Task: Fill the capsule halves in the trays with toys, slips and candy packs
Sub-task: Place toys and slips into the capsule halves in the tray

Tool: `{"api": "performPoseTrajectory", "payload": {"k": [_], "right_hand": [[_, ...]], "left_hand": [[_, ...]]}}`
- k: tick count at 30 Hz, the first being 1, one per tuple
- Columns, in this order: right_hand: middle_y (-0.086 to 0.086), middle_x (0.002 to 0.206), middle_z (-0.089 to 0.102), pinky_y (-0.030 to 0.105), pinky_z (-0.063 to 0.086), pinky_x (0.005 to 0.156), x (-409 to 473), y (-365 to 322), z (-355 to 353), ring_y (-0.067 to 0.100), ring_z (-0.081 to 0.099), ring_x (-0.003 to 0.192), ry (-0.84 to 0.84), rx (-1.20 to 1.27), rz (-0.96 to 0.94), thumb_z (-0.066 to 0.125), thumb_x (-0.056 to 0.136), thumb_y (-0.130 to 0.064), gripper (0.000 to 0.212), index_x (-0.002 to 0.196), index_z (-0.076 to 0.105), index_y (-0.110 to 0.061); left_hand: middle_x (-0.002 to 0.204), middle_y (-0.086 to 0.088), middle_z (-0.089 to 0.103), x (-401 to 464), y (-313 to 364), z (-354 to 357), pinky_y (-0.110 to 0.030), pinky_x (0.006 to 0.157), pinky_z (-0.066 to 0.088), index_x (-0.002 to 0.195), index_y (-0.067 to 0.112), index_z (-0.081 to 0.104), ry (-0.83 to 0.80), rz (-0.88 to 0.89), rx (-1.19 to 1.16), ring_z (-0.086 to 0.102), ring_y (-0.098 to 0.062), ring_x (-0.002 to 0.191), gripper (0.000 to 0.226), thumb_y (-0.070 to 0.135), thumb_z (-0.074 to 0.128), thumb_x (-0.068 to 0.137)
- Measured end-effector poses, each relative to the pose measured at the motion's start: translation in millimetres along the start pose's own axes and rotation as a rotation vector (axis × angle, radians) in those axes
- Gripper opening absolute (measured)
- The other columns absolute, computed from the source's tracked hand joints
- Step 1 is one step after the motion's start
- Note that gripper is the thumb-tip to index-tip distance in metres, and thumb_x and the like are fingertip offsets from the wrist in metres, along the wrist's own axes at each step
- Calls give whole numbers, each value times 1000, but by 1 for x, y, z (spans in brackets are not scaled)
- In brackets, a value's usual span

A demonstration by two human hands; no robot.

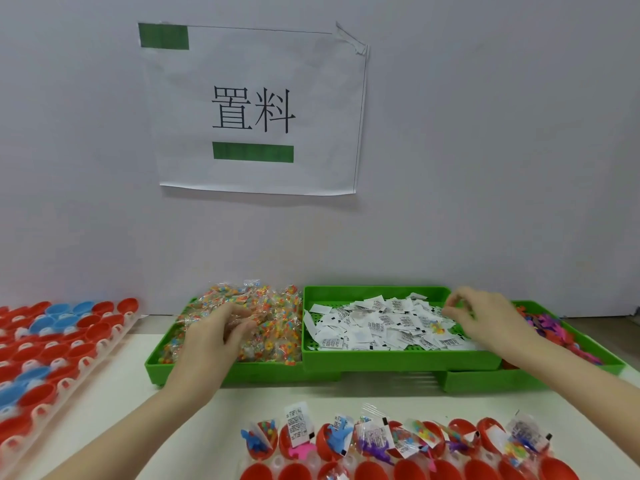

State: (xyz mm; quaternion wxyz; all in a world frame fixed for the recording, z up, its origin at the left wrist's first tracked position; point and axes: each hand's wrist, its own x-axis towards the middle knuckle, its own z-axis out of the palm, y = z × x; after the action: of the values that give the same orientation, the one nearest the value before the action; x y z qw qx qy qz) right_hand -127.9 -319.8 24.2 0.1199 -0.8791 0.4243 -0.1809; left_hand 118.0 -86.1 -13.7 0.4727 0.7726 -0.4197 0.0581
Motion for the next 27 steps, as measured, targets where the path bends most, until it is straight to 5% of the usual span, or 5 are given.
{"api": "performPoseTrajectory", "payload": {"k": [6, 14, 17, 21, 27], "right_hand": [[11, 127, 57, 37, 45, 95, 5, -21, 15, 24, 57, 113, -273, -216, 4, 64, 76, -54, 67, 119, 58, -2], [-9, 94, 67, 34, 51, 77, -1, -22, 16, 10, 58, 75, -165, 35, 61, 72, 76, -29, 18, 62, 62, -28], [-4, 108, 65, 28, 44, 71, -3, -19, 17, 13, 59, 86, -82, -29, 69, 65, 81, -38, 12, 76, 62, -28], [8, 131, 55, 39, 44, 96, 0, -21, 18, 25, 54, 117, -177, -38, 139, 65, 77, -51, 65, 120, 57, -4], [3, 123, 60, 39, 47, 91, -2, -23, 19, 22, 56, 110, -90, -20, 144, 72, 74, -42, 41, 108, 66, -20]], "left_hand": [[73, 14, 62, -3, 11, 3, -18, 60, 46, 91, 22, 60, 7, 70, -15, 59, 0, 66, 7, 17, 60, 87], [70, 14, 61, -8, 25, 2, -2, 59, 39, 87, 22, 60, 2, 160, -74, 56, 15, 70, 11, 11, 62, 85], [71, 15, 61, -9, 26, 1, -3, 58, 41, 88, 22, 60, -19, 154, -82, 56, 14, 69, 10, 12, 61, 86], [68, 13, 63, -10, 27, 2, -6, 56, 42, 81, 31, 55, -39, 117, -103, 58, 8, 66, 19, 14, 58, 88], [67, 16, 62, -15, 27, 6, -7, 56, 43, 82, 31, 57, -67, 65, -121, 59, 7, 64, 18, 14, 58, 88]]}}
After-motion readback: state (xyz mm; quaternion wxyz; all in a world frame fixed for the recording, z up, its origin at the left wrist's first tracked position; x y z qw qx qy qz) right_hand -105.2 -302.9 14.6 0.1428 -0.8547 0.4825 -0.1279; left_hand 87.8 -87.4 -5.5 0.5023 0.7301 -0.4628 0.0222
